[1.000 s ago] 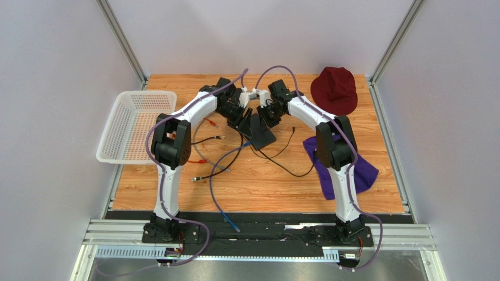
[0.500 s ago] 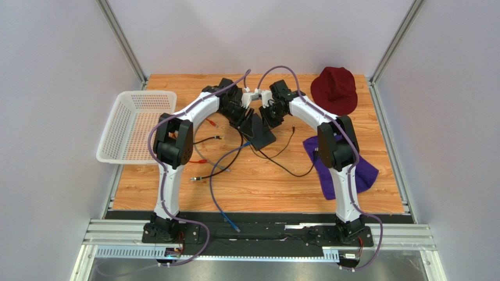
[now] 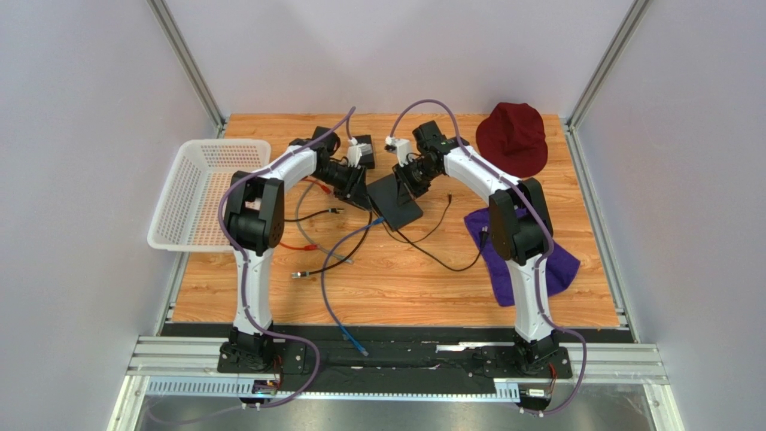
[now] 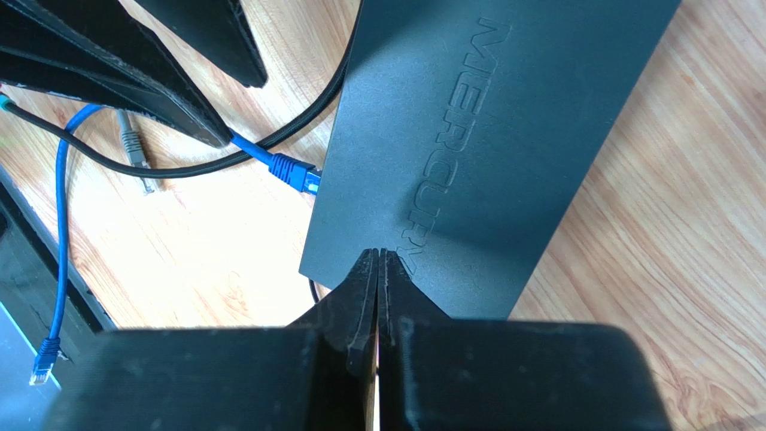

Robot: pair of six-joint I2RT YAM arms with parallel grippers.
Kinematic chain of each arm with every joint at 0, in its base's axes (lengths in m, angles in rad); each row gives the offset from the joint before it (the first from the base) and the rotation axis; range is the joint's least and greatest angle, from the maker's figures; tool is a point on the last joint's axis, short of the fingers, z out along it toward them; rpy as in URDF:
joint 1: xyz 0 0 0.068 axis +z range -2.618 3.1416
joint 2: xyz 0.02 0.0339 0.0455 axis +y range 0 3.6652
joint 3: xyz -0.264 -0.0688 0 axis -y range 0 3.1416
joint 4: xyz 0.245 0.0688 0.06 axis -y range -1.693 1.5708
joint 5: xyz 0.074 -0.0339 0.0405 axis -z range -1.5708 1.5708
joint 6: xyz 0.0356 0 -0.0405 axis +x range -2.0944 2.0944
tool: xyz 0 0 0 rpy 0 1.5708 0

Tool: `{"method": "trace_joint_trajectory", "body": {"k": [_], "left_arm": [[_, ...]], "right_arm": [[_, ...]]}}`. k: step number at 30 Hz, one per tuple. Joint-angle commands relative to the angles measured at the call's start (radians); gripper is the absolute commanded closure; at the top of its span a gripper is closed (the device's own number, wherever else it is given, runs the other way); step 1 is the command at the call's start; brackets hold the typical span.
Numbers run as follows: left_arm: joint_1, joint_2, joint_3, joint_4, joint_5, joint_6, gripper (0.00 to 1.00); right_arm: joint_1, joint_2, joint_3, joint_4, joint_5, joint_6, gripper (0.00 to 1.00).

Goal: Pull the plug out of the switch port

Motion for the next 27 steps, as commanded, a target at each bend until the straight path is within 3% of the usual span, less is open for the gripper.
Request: {"method": "trace_joint_trajectory", "body": {"k": [1,8,27], "left_arm": [[-0.019,0.023,0.090,-0.026,0.057,-0.020,0.58],[-0.020,0.127,0.195,-0.063,0.071,-0.048,0.57],[-0.051,0.230,0.261,-0.066,0.051,-0.095,0.54]], "right_arm": [[-0.001,-0.052,0.036,0.003,-0.018,-0.022,1.00],[-0.001,-0.072,0.005,0.000,-0.001,-0.034,1.00],[-0.020,-0.087,-0.030,0.000,0.031,-0.034,1.00]]}}
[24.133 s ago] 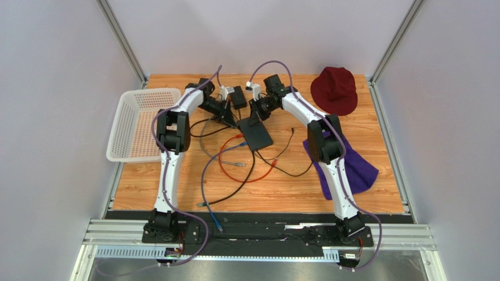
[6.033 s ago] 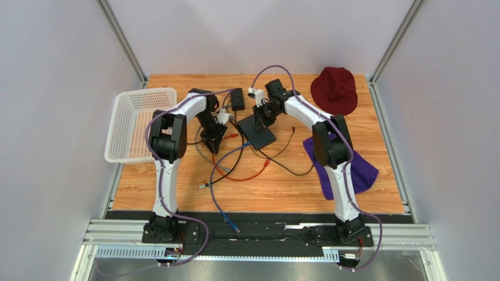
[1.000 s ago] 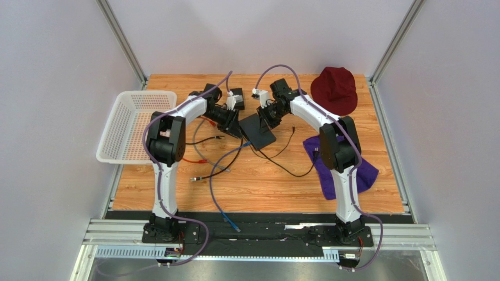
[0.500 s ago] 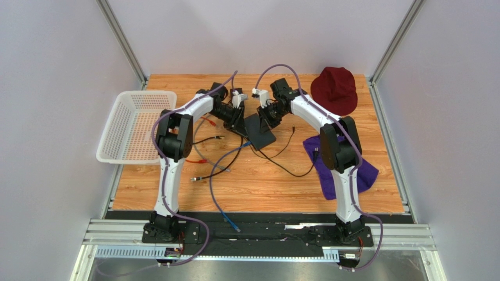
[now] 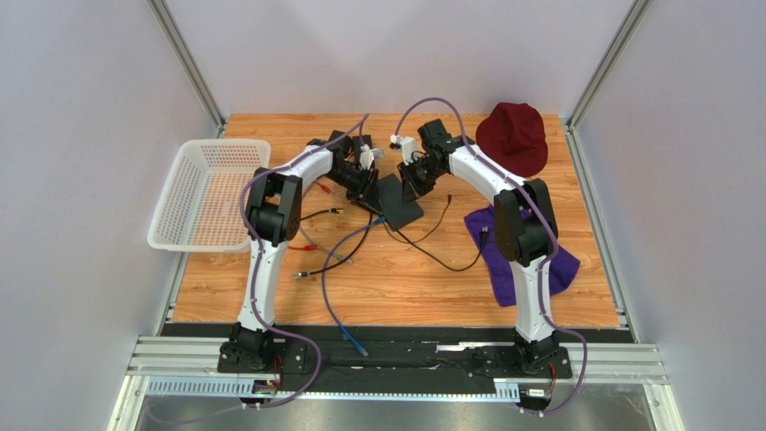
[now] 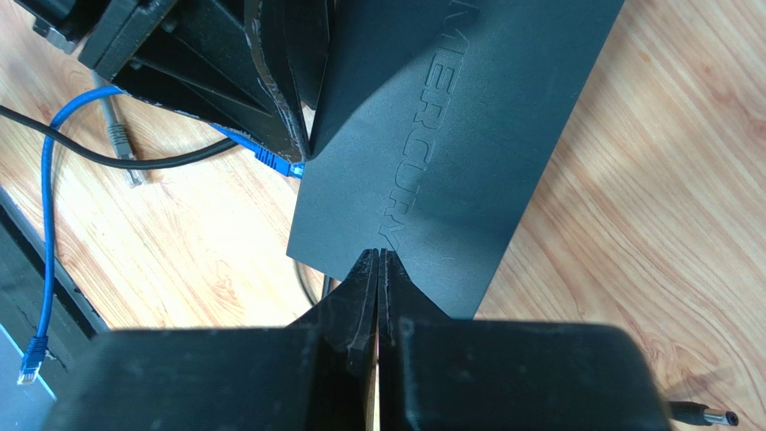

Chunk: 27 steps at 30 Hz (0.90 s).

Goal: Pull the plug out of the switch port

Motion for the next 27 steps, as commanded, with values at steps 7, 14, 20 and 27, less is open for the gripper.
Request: {"method": "trace_joint_trajectory", "body": {"k": [7,14,20,27], "left_arm": [[-0.012,0.035,0.088,0.036,0.037,-0.060,0.52],[-0.010,0.007,0.059,0.001,0.040,-0.039,0.51],[-0.010,0.010,0.041,-0.008,0.032,-0.039,0.51],[-0.010,-0.016,-0.013,-0.016,0.049,-0.023,0.52]], "right_arm": [[-0.005,-0.070,-0.040,0.008,0.014,-0.027,1.00],[-0.005,-0.068,-0.066,0.014,0.004,-0.018,1.00],[-0.004,-0.039,-0.073,0.017,-0.006,-0.002,1.00],[-0.002,-0.011,-0.072,0.017,-0.009,0.002,1.00]]}}
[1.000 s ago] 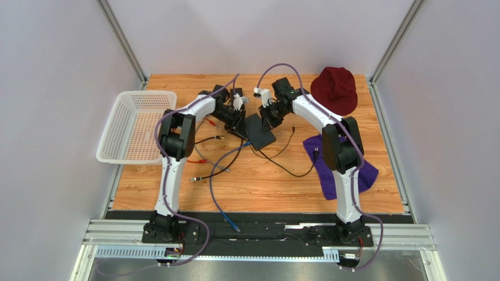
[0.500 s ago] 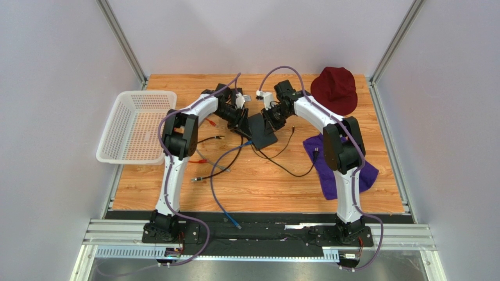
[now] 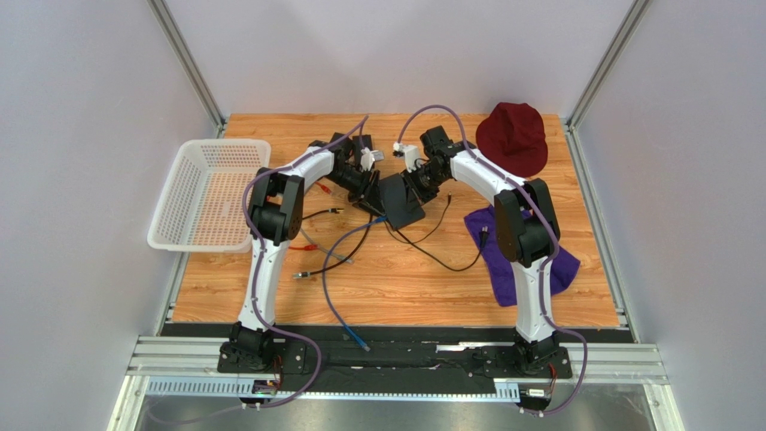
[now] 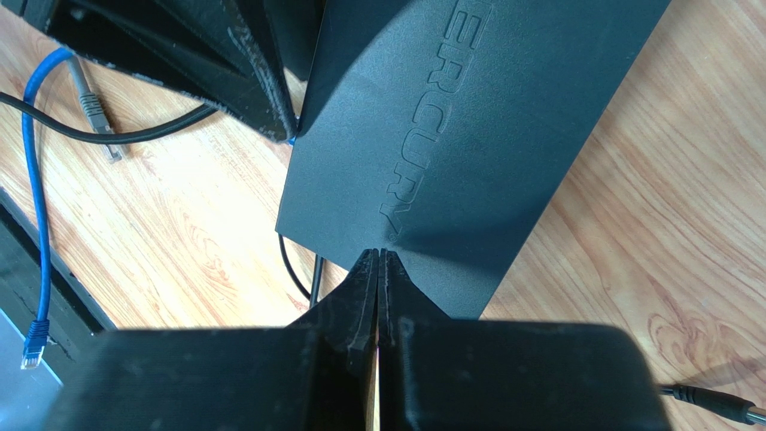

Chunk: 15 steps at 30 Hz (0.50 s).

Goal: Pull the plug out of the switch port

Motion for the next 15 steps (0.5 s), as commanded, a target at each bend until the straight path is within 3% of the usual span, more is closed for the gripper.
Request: {"method": "trace_joint_trajectory", "body": {"k": [1,15], "left_arm": [[-0.006,-0.056,-0.044,-0.007,0.008,0.028,0.52],[-0.018,-0.010,-0.007,-0.042,0.013,0.030,0.55]], "right_arm": [[0.002,0.005,0.001,0.018,-0.014,0.002,1.00],[0.010,0.035,0.004,0.019,-0.009,0.001,1.00]]}}
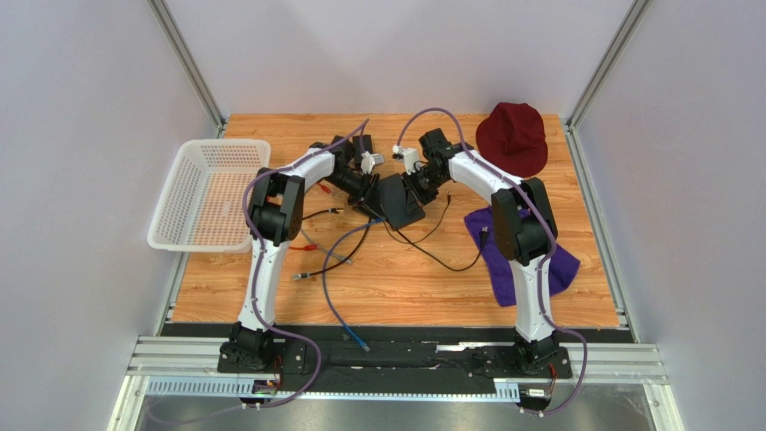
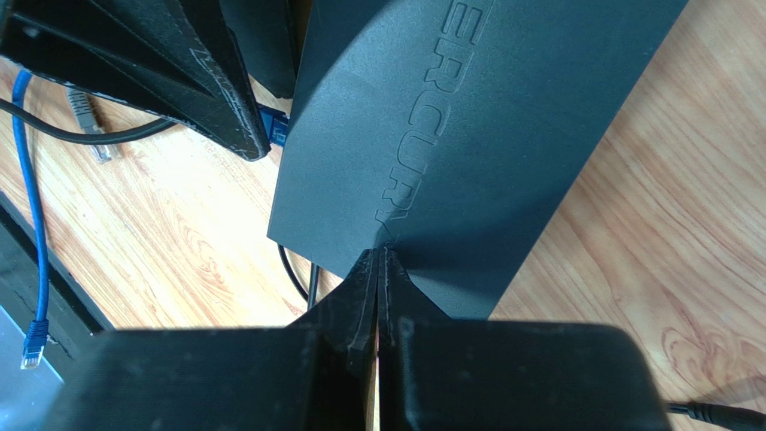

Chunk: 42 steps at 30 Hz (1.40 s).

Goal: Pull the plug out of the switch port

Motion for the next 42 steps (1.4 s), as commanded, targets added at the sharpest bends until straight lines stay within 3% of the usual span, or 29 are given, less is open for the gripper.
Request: {"method": "trace_joint_trajectory", "body": {"k": [1,24,37,42], "left_arm": [[-0.014,0.002,0.025,-0.021,-0.008,0.029,0.55],[-0.020,0.033,0.056,-0.027,-0.036,0.017,0.66],[-0.020,0.020,0.044,-0.013,-0.071,0.005,1.00],[-0.021,0.022,0.045,-0.016,-0.069,0.008,1.00]], "right_arm": [[0.009,0.013,0.004,0.018,0.000,-0.001,1.00],[0.028,0.027,0.003,0.015,0.020,-0.012,1.00],[0.039,0.033,0.001,0.018,0.041,-0.021,1.00],[0.040,0.034,0.000,0.021,0.049,-0.023,1.00]]}}
